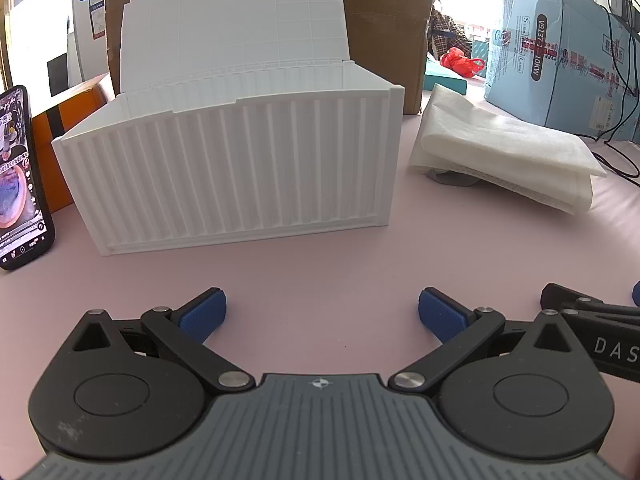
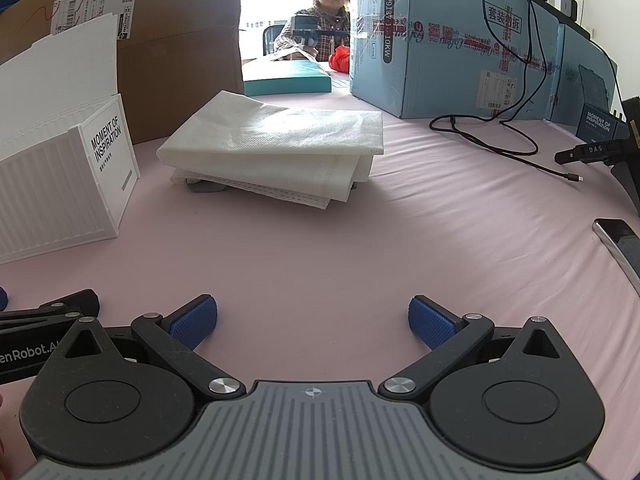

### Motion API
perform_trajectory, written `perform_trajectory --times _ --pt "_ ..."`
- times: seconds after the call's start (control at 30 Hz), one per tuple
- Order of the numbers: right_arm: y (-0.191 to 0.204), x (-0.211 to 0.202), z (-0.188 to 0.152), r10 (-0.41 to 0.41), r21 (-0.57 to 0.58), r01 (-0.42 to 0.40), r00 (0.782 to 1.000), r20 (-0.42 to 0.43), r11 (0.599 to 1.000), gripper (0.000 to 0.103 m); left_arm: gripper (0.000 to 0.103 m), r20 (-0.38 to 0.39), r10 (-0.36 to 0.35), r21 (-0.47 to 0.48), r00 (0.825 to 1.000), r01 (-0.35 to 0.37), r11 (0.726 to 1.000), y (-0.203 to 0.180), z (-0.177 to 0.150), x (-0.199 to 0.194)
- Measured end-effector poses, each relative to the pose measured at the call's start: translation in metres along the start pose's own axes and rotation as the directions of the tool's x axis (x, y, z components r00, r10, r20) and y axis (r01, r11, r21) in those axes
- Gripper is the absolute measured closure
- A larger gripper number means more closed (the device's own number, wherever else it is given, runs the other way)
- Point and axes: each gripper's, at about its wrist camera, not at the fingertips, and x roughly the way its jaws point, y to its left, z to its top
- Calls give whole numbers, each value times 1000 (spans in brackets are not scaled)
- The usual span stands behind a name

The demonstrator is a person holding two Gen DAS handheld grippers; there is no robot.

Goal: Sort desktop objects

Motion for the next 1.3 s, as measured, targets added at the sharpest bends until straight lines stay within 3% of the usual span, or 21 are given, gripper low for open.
perform_trajectory --times 1.03,1.2,1.3 --pt "0 -3 -1 1 -7 -1 1000 19 1000 0 0 10 6 -14 1000 -6 1000 2 0 -2" --pt "-2 -12 -3 51 -2 -51 996 71 999 0 0 29 -2 -34 1000 3 999 5 -1 -5" --pt "-10 -23 -5 90 35 -96 986 139 995 0 0 77 -25 -32 997 27 999 5 -1 -13"
